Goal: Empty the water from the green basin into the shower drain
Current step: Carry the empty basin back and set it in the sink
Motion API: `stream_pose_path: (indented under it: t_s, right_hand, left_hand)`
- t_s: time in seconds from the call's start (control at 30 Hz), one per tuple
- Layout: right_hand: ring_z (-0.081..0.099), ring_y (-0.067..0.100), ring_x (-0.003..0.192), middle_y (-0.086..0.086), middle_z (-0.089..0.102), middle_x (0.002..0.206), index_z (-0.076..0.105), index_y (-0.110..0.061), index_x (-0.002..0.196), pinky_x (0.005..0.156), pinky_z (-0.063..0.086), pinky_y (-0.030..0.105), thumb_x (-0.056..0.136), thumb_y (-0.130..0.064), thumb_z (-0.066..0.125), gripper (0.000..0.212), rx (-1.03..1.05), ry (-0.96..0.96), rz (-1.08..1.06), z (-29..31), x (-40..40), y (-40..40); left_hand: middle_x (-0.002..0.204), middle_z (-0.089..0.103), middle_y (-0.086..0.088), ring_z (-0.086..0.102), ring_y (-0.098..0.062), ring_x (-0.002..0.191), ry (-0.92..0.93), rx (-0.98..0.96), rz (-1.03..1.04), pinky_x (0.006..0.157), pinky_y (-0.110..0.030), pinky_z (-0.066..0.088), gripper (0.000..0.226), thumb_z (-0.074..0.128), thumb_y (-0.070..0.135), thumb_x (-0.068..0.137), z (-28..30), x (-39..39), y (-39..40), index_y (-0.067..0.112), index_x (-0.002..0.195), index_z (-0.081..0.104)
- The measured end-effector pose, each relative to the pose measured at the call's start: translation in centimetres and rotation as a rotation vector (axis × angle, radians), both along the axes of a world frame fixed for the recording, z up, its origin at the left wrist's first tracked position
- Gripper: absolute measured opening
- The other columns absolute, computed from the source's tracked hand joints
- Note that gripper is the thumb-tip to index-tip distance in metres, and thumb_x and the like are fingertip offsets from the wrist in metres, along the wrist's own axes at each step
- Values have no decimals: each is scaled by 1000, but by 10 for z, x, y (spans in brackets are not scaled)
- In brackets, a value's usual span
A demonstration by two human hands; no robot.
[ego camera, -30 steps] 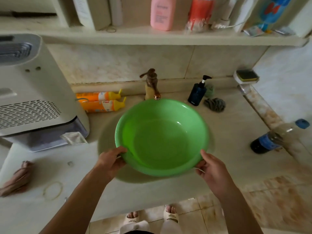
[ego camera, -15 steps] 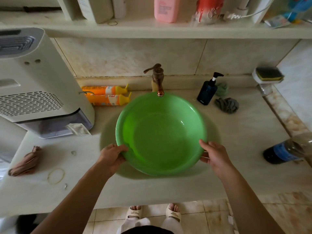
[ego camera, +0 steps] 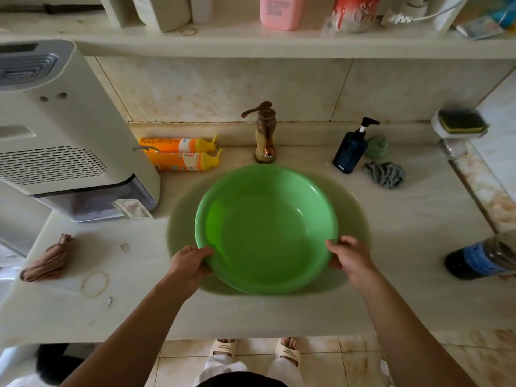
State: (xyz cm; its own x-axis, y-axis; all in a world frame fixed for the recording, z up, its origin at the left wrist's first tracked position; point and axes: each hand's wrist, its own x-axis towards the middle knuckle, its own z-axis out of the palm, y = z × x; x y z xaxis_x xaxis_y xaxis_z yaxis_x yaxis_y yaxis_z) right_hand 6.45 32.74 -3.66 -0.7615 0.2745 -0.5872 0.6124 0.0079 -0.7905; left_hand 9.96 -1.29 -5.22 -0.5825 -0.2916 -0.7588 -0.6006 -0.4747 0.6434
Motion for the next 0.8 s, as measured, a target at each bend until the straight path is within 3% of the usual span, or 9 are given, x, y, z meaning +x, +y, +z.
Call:
stream_pose_path:
  t_s: [0.17,0.27,0.43,0.6,0.73,0.8]
  right_hand:
    - [61,31,82,23,68,100,62,4,110,71,51,44,86,-7,68,27,35,-12,-3,-10,3,1]
    - [63,34,87,25,69,107,63,1,110,84,52,57,87,-8,67,25,34,-51,5,-14,5,2]
    - [65,36,89,23,71,106,64,-2,109,86,53,61,86,-11,68,25,38,-54,-16,-19,4,2]
    - [69,40,95,18,72,103,63,-8,111,83,55,60,86,-16,68,27,48,-39,-32,-18,3,2]
    - [68,39,98,16,71,109,59,-10,124,82,56,57,86,-17,69,40,79,-39,-10,-16,-1,1]
    - [68,36,98,16,70,111,56,-9,130,78,58,50,84,-13,70,48,102,-38,6,-15,-1,1]
  left_hand:
    - [94,66,-21,65,-37,82,-64,-19,-12,63,-45,57,21,71,-6,76,-3,6,5,3,84,54]
    - [101,66,-23,66,-39,88,-83,11,-28,69,-48,58,24,70,-7,77,-4,8,6,-3,96,56]
    - [116,61,-25,62,-43,106,-87,27,-51,87,-57,54,42,69,-3,80,-2,7,5,-8,118,52]
    - [110,66,-24,65,-37,94,-58,21,-25,69,-43,56,34,67,0,83,-2,5,-2,-7,115,58]
    - [97,69,-21,64,-34,87,45,-57,-28,72,-39,55,29,57,-12,82,-2,1,-6,-5,109,65]
    - [101,68,-21,63,-34,92,75,-95,-59,81,-43,54,37,55,-17,82,1,-2,-7,-3,114,64]
